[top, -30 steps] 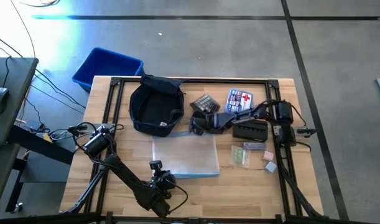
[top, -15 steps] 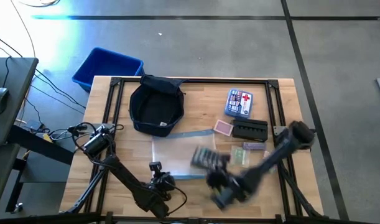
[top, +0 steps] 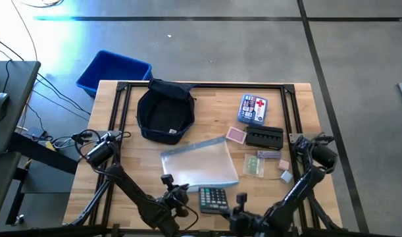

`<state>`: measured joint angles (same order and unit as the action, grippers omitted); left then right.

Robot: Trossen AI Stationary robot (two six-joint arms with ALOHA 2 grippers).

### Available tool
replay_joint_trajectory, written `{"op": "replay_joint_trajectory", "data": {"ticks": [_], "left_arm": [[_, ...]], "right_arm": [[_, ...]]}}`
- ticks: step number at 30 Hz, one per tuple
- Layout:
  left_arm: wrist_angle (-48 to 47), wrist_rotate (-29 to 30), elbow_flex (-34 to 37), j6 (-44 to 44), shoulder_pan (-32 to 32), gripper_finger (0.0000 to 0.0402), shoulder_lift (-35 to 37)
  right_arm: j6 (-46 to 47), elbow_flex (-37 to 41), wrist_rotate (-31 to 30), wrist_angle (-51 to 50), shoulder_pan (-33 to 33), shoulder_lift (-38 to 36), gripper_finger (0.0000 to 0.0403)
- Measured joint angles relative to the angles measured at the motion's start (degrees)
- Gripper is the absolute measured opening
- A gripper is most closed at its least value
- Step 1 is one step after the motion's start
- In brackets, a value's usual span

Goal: Unpack backpack
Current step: Put the black calculator into the transparent zip bag

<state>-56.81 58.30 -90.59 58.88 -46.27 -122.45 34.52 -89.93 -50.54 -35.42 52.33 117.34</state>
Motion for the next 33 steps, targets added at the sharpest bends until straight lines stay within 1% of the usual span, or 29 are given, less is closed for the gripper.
{"op": "replay_joint_trajectory", "data": {"ticks": [2, 4, 7, 11, 15, 17, 22, 25, 30, 33], "left_arm": [[0.0, 1.4, -0.3, -0.1, -0.6, 0.0000, 0.0], [0.5, 3.1, -0.4, -0.4, -1.2, 0.0000, 0.0], [1.6, 5.6, -0.4, -0.5, -2.1, 0.0000, 0.0], [2.3, 6.5, -0.7, -0.7, -2.7, 0.0000, 0.0], [5.6, 6.5, -0.7, -4.8, -2.7, 0.0000, 0.0], [8.2, 6.3, -0.7, -7.7, -2.7, 0.0000, 0.0], [15.4, 6.2, -0.7, -14.6, -2.6, 0.0000, 0.0], [18.2, 5.7, -0.7, -17.3, -2.7, 0.0000, 0.0], [18.7, 5.3, -0.8, -18.6, -2.7, 0.0000, 0.0], [18.6, 5.2, -0.8, -18.7, -2.7, 0.0000, 0.0]], "right_arm": [[0.0, 0.0, 0.0, -0.5, -1.3, 0.1, 0.0010], [0.8, 0.0, 1.8, -1.5, -3.2, 0.1, 0.0010], [4.1, 0.0, 6.2, -4.4, -6.6, 0.1, 0.0010], [9.5, 0.0, 7.2, -9.4, -10.5, 0.1, 0.0010], [12.3, 0.0, 8.0, -10.8, -13.7, 0.1, 0.0010], [12.1, 0.0, 10.3, -10.5, -15.2, 0.4, 0.0010], [10.8, 0.0, 10.7, -9.5, -17.5, 2.0, 0.0010], [7.6, 0.0, 11.6, -6.3, -18.4, 2.2, 0.0031], [-0.4, 0.0, 13.8, 2.7, -19.1, 2.3, 0.0084], [-4.5, 0.0, 14.9, 6.4, -19.8, 2.3, 0.0109]]}}
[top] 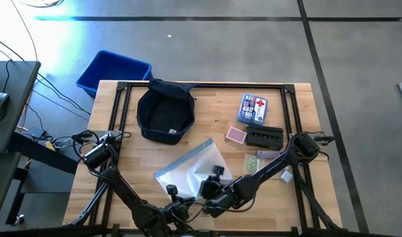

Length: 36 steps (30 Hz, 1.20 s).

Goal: Unpack backpack
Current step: Put the black calculator into the transparent zip bag

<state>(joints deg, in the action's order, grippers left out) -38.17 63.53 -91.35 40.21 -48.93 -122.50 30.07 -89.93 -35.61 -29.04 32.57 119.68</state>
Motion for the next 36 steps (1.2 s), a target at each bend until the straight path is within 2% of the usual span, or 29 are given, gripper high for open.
{"op": "replay_joint_trajectory", "data": {"ticks": [4, 10, 13, 17, 20, 23, 26, 29, 32, 36], "left_arm": [[-0.1, 0.0, 0.0, 0.0, 0.0, 0.0000, 0.0], [-1.6, 0.0, 0.0, 0.0, 0.0, 0.0000, 0.0], [-1.7, 0.0, 0.0, 0.1, 0.0, 0.0000, 0.0], [-1.7, -0.3, 0.0, 0.2, 0.0, 0.0000, 0.0], [-1.7, -0.4, 0.0, 0.2, 0.0, 0.0000, 0.0], [-1.8, -0.5, 0.0, 0.2, 0.0, 0.0000, 0.0], [-1.8, -0.8, 0.0, 0.2, 0.0, 0.0000, 0.0], [-1.7, -0.9, 0.0, 0.2, 0.1, 0.0000, 0.0], [-1.8, -0.9, 0.0, 0.2, 0.2, 0.0000, 0.0], [-1.9, -1.6, 0.0, 0.2, 0.2, 0.0000, 0.0]], "right_arm": [[-1.7, 0.0, 1.9, 1.0, -0.2, -0.2, 0.0142], [-2.0, 0.0, 15.1, 1.1, 1.9, -2.9, 0.0165], [-1.8, 0.0, 17.4, 0.7, 4.8, -3.3, 0.0164], [2.9, 0.0, 15.9, -4.5, 8.6, -3.3, 0.0154], [12.7, 0.3, 11.1, -12.7, 10.6, -3.1, 0.0140], [23.6, 2.4, 7.6, -18.6, 10.7, -3.1, 0.0121], [28.4, 6.2, 7.0, -18.7, 9.3, -3.0, 0.0098], [27.9, 10.5, 9.0, -11.7, 6.9, -2.9, 0.0069], [22.0, 14.8, 10.0, 0.9, 3.7, -2.9, 0.0036], [14.4, 18.6, 3.2, 18.1, -0.4, -2.9, 0.0004]]}}
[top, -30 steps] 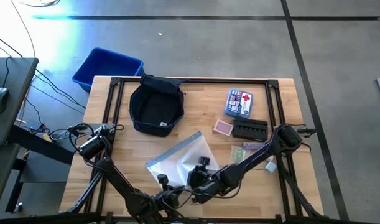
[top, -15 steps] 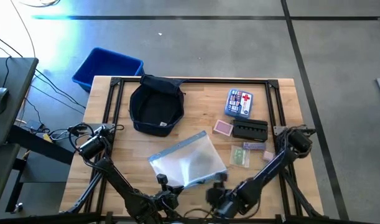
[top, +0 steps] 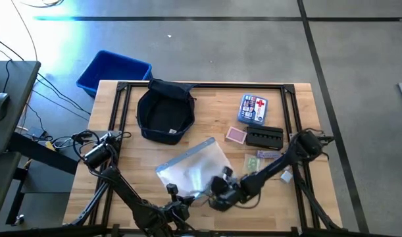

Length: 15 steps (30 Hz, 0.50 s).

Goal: Unpack backpack
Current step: Put the black calculator into the transparent zip bag, then put the green earphones into the transparent zip bag

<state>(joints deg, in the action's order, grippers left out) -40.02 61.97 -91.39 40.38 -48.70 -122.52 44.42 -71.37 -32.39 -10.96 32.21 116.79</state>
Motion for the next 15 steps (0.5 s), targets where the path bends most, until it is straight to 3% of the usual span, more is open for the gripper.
{"op": "replay_joint_trajectory", "data": {"ticks": [5, 9, 15], "left_arm": [[0.0, -0.6, 0.0, 0.0, 0.0, 0.0000, 0.0], [-0.3, -1.0, 0.0, -0.1, 0.0, 0.0000, 0.0], [-0.4, -1.5, 0.0, -0.1, 0.0, 0.0000, 0.0]], "right_arm": [[-1.4, 0.8, -1.5, 2.4, -1.6, 0.0, 0.0010], [-2.5, 0.2, 0.0, 2.0, 1.1, 0.0, 0.0006], [-13.0, -5.0, 1.4, -0.4, 7.6, 0.0, 0.0001]]}}
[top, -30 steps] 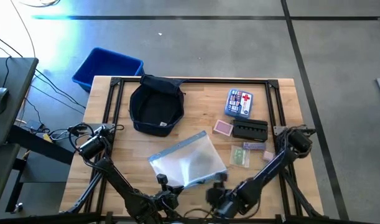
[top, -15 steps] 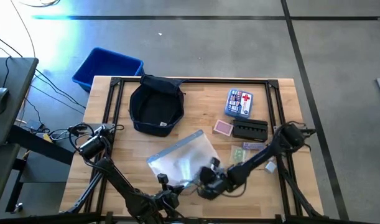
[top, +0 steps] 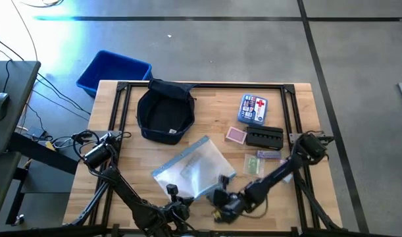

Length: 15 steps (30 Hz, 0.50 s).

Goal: Unpack backpack
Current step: Put the green earphones into the transparent zip bag

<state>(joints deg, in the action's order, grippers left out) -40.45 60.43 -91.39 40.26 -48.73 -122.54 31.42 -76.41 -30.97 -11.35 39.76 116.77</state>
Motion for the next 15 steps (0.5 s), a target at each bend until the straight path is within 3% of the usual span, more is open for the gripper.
{"op": "replay_joint_trajectory", "data": {"ticks": [4, 7, 11, 13, 15], "left_arm": [[0.0, -0.2, 0.0, 0.0, 0.0, 0.0000, 0.0], [0.0, -0.2, 0.0, 0.0, 0.0, 0.0000, 0.0], [0.0, -0.3, 0.0, 0.0, 0.0, 0.0000, 0.0], [0.0, -0.3, 0.0, 0.0, 0.0, 0.0000, 0.0], [0.0, -0.3, 0.0, 0.0, 0.0, 0.0000, 0.0]], "right_arm": [[0.1, -5.3, -1.5, -11.0, 3.1, -0.2, 0.0000], [12.6, -8.1, -8.1, -25.3, 3.6, -0.2, 0.0002], [28.7, -9.2, -7.0, -44.8, 2.7, -0.2, 0.0028], [32.9, -7.6, -6.9, -48.2, 2.6, -0.2, 0.0052], [34.8, -5.2, -11.0, -46.4, 2.5, -0.2, 0.0080]]}}
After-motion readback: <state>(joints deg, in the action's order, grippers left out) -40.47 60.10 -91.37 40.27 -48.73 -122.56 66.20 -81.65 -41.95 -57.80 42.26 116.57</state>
